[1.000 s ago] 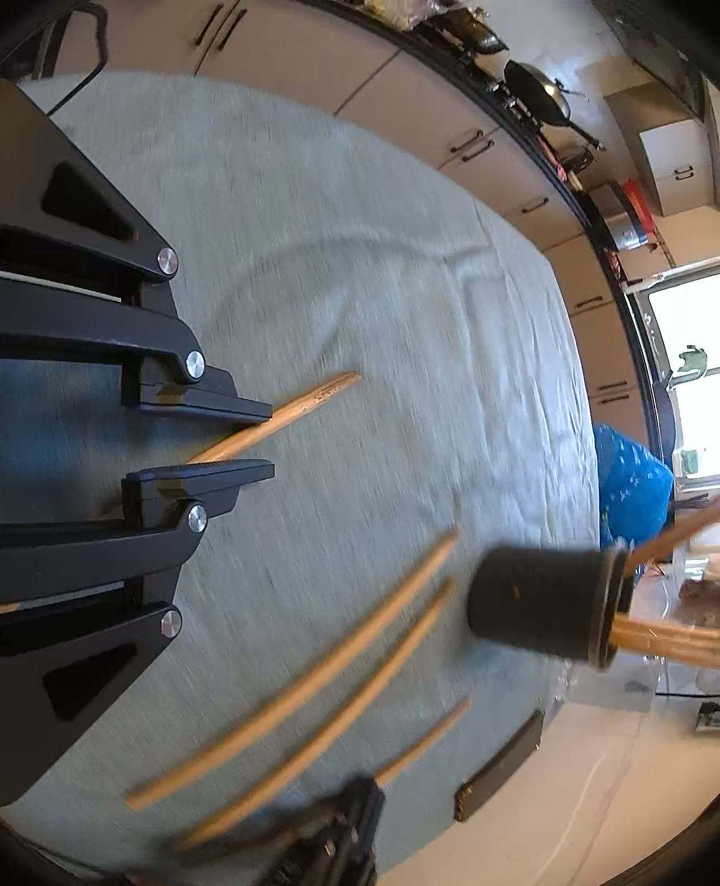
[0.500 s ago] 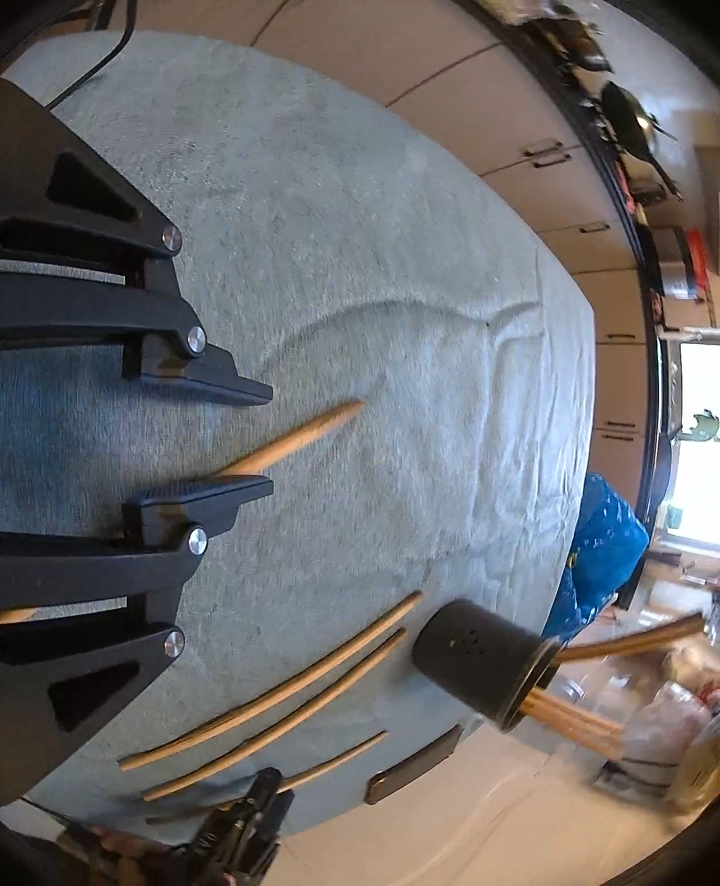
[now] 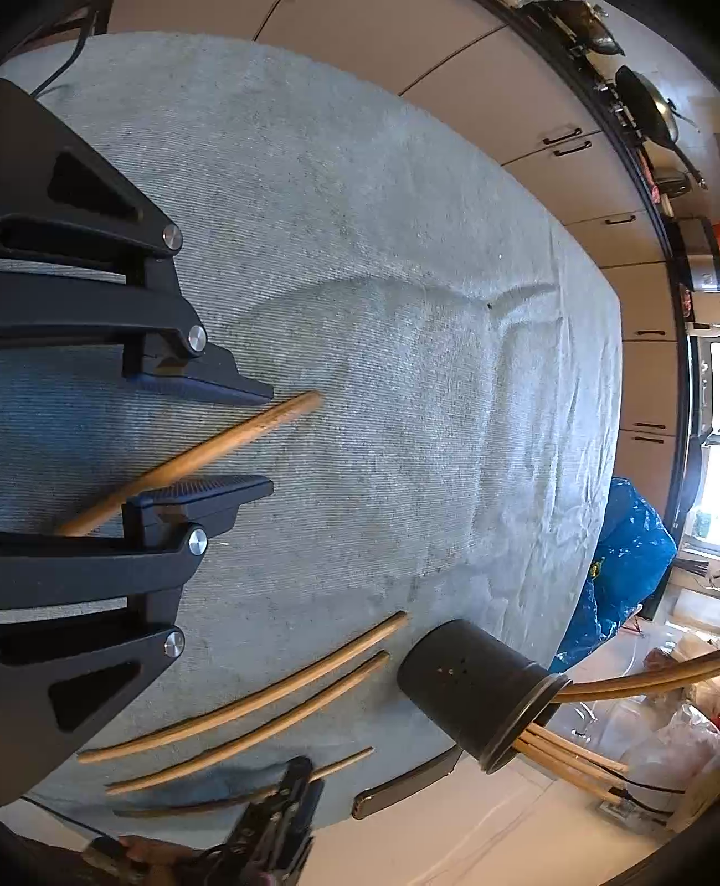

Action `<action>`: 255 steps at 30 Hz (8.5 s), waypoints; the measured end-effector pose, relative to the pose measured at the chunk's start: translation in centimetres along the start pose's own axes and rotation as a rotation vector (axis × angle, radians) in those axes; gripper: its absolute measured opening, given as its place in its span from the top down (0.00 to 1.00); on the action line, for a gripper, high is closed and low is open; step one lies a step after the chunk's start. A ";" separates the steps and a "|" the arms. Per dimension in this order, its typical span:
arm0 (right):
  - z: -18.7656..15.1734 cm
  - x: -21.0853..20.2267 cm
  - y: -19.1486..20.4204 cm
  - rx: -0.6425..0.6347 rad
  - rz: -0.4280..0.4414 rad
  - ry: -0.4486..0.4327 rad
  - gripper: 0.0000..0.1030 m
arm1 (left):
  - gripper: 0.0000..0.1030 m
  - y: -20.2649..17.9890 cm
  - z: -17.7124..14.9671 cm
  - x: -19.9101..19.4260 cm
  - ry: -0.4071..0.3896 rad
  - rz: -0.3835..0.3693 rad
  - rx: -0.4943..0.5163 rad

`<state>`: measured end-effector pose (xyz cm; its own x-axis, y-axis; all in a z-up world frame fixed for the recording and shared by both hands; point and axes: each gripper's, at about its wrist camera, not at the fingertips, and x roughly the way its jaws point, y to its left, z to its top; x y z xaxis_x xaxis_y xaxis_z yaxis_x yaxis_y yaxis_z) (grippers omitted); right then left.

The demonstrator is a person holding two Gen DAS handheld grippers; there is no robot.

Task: Organize utensils
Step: 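Lower the left tool onto a chopstick and close it while the right tool grasps another, then raise the left tool's chopstick over the black cup while the right tool carries its chopstick there, then open the left tool to release its chopstick into the cup while the right tool releases its own, then close the left tool on the last chopstick while the right tool grasps another chopstick, then lift the left tool's chopstick over the black cup while the right tool carries its chopstick there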

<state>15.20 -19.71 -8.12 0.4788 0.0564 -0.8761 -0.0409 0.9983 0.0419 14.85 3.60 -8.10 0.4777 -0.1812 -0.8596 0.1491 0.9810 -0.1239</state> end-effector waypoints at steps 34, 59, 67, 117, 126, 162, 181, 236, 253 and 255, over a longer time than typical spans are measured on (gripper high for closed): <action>0.7 -4.6 -2.1 0.143 0.136 -0.197 0.94 | 0.94 -1.4 1.0 -6.9 -0.183 -0.033 0.072; -3.9 -17.5 -1.2 0.214 0.217 -0.571 0.94 | 0.94 -4.2 -1.2 -19.3 -0.516 -0.071 0.024; -3.7 -19.0 -1.2 0.209 0.221 -0.616 0.94 | 0.94 -5.2 -0.9 -21.1 -0.568 -0.103 0.028; 12.5 -14.2 -1.4 0.319 0.132 -0.835 0.69 | 0.82 -11.3 18.4 -14.2 -0.531 -0.194 -0.007; 6.7 -16.1 -1.8 0.270 0.105 -0.736 0.47 | 0.57 -6.5 11.6 -16.3 -0.528 -0.136 -0.097; -5.4 -2.6 1.8 0.042 0.102 -0.130 0.86 | 0.90 -10.5 0.4 1.2 0.001 0.050 0.178; 2.4 1.1 4.4 -0.130 0.081 0.040 0.72 | 0.88 -5.5 0.4 0.2 0.090 -0.062 0.090; -5.1 -13.8 4.7 0.117 0.246 -0.447 0.93 | 0.93 -5.5 -4.7 -15.4 -0.394 0.084 0.017; -5.4 -16.5 3.6 0.157 0.251 -0.546 0.93 | 0.94 -5.1 -4.8 -15.3 -0.397 0.118 -0.007; -5.2 -16.8 3.4 0.160 0.250 -0.558 0.93 | 0.94 -5.1 -4.6 -15.5 -0.402 0.116 -0.007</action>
<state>2.43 -17.35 4.22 0.8589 0.2453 -0.4495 -0.1002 0.9414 0.3221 2.70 1.72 3.56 0.7913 -0.0802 -0.6061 0.0690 0.9967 -0.0418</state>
